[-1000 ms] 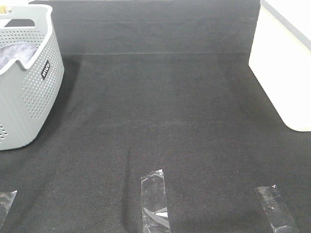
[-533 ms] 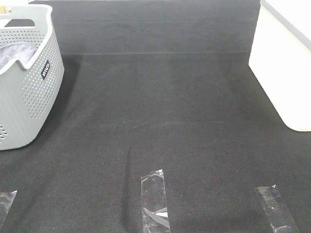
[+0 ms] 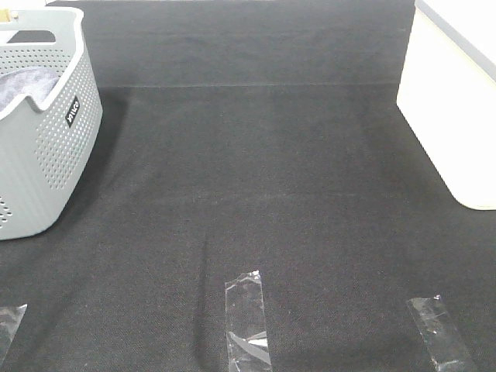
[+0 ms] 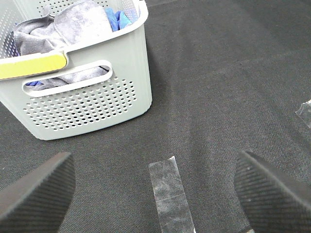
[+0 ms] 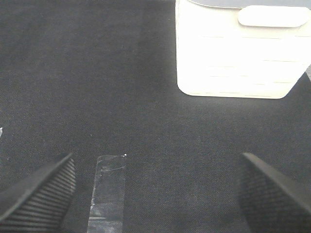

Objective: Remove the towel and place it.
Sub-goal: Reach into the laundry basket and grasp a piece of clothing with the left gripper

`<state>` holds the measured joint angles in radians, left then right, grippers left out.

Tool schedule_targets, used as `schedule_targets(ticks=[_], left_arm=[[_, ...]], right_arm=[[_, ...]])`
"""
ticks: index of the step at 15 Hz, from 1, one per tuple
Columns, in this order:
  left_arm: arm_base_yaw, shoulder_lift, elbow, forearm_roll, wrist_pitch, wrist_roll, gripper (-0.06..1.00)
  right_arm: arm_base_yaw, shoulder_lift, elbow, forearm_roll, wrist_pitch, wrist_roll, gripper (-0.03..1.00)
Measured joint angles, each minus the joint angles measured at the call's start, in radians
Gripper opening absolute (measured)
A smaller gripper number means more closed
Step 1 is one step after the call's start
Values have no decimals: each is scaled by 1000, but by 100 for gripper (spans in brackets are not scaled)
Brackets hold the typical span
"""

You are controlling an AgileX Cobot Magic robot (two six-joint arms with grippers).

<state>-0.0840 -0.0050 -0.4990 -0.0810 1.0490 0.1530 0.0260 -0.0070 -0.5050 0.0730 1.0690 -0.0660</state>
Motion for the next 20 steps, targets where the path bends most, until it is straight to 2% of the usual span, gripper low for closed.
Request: schedule_targets(ticks=[7, 10, 13, 16, 20], left_arm=[[0, 15, -13, 0, -24, -8, 85], [0, 137, -38, 8, -197, -8, 85], [0, 348, -53, 31, -389, -8, 85], [0, 609, -153, 100, -463, -21, 85], [0, 1005, -415, 275, -471, -135, 85]], right_arm=[[0, 0, 0, 0, 0, 0, 83], [0, 0, 0, 0, 0, 0, 83], [0, 0, 0, 0, 0, 0, 83], [0, 0, 0, 0, 0, 0, 83], [0, 0, 0, 0, 0, 0, 83]])
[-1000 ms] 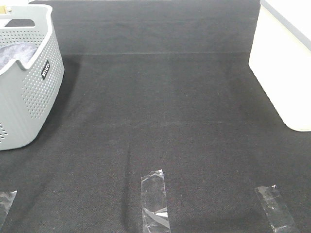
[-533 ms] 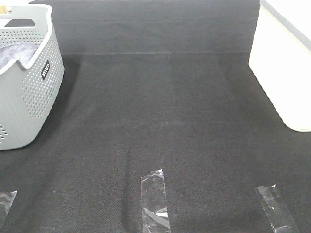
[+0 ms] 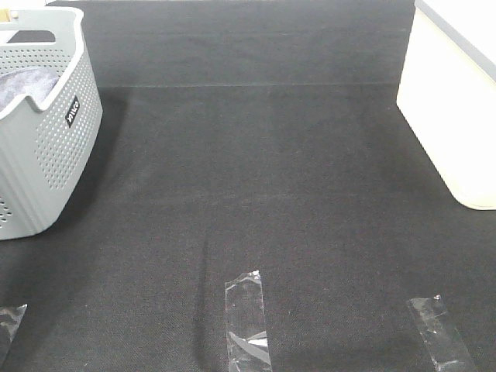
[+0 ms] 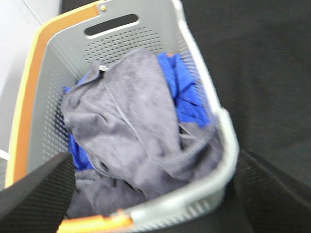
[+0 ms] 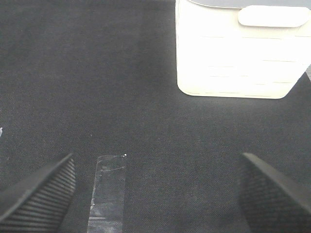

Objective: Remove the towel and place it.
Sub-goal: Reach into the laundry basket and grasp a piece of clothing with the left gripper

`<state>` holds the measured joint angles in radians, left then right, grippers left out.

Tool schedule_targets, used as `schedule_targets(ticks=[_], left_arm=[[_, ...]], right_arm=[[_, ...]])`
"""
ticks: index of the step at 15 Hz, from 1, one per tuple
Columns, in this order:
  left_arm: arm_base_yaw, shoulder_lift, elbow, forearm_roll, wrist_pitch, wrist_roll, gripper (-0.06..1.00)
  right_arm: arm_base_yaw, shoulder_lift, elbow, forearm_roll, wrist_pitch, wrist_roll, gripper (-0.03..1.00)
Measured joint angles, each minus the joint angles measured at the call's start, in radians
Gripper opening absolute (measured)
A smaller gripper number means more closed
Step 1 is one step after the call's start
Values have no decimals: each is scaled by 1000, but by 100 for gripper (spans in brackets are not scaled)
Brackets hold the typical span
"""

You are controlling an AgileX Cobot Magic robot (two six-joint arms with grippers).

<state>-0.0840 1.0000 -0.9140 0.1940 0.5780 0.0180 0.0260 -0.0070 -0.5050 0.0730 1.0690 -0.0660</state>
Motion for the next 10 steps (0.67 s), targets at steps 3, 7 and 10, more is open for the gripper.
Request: schedule_targets(ticks=[3, 7, 10], left_arm=[[0, 254, -199, 143, 58, -93, 85], [3, 539, -447, 320, 191, -168, 82], [3, 747, -638, 388, 247, -196, 69]], right_arm=[[0, 0, 0, 0, 0, 0, 83], [0, 0, 0, 0, 0, 0, 83], [0, 0, 0, 0, 0, 0, 83]])
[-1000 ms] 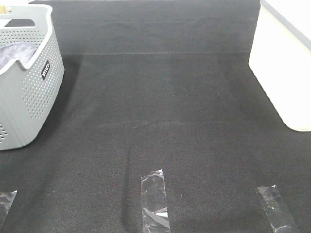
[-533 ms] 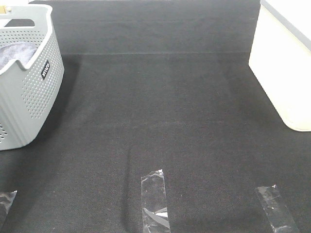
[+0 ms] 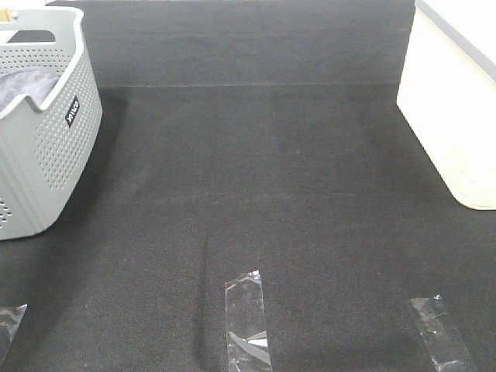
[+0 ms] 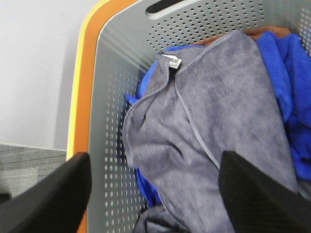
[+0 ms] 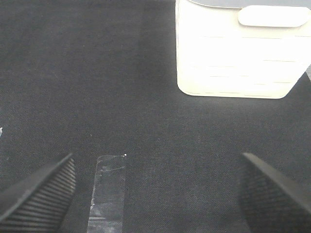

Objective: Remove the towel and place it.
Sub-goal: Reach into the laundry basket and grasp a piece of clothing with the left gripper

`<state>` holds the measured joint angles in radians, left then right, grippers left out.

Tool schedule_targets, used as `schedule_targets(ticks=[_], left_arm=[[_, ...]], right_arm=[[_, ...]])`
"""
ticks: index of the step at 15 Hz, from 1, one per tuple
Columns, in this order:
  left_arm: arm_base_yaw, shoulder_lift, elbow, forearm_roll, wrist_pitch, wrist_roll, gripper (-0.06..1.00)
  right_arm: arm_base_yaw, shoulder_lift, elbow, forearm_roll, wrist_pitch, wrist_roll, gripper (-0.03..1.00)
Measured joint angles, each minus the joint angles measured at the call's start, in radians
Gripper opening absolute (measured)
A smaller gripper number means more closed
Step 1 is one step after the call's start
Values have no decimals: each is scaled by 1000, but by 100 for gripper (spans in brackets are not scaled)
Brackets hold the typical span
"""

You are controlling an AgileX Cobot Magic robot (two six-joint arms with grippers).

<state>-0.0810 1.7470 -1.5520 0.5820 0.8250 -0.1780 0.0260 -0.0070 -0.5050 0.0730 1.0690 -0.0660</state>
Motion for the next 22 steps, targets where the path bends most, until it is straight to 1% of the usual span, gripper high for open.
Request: schedule_targets(ticks=[1, 2, 4, 6, 8, 9, 12, 17, 22], left_arm=[[2, 57, -53, 16, 16, -3, 67], [2, 57, -53, 16, 16, -3, 67], [24, 156, -151, 23, 36, -3, 67], [67, 242, -239, 14, 66, -4, 67], [104, 306, -297, -17, 70, -6, 67], [115, 336, -319, -31, 70, -6, 67], [126, 421, -370, -34, 66, 14, 67], [151, 553, -452, -41, -3, 15, 67], [151, 589, -472, -41, -93, 15, 67]], right_arm=[[0, 0, 0, 0, 0, 0, 83], [0, 0, 0, 0, 0, 0, 83], [0, 0, 0, 0, 0, 0, 83], [0, 0, 0, 0, 0, 0, 83], [0, 0, 0, 0, 0, 0, 83], [0, 0, 0, 0, 0, 0, 83], [0, 0, 0, 0, 0, 0, 83], [0, 0, 0, 0, 0, 0, 83], [0, 0, 0, 0, 0, 0, 83]])
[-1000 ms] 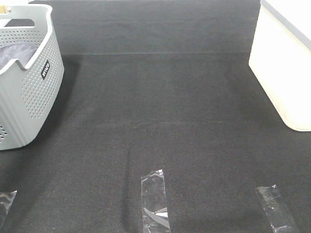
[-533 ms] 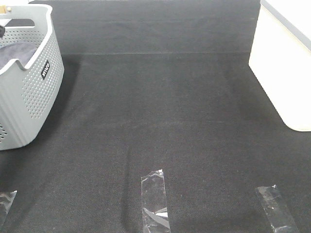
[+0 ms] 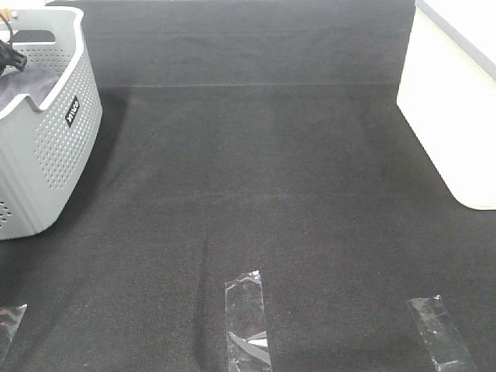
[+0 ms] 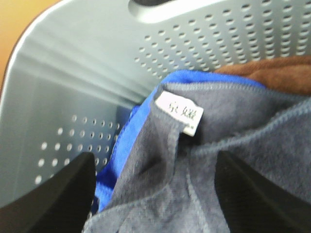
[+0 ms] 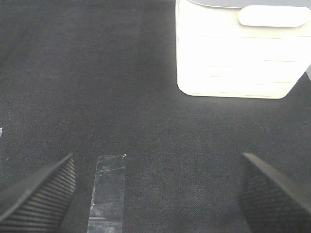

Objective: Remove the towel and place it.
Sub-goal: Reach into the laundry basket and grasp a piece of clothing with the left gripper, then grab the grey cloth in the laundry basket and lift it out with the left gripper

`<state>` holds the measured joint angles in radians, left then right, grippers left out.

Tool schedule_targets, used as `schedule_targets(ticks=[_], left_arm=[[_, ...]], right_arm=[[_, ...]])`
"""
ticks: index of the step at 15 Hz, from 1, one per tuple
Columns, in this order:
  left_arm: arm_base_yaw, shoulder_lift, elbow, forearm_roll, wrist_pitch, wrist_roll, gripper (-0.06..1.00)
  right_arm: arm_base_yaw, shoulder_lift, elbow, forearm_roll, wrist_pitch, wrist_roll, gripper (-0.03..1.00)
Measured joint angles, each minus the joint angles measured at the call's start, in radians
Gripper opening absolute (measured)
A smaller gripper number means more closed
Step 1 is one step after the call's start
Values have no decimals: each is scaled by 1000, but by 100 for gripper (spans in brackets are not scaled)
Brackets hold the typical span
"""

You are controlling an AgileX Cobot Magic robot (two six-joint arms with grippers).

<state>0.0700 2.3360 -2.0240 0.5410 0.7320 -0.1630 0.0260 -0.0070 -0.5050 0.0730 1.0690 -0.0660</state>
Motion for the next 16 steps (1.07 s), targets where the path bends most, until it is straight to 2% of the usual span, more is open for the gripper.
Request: schedule_targets(ticks=[11, 16], left_arm=[[40, 27, -1, 7, -9, 0, 62], [40, 47, -1, 5, -58, 0, 61]], right_arm=[[0, 0, 0, 4, 0, 0, 83], [0, 0, 0, 4, 0, 0, 83]])
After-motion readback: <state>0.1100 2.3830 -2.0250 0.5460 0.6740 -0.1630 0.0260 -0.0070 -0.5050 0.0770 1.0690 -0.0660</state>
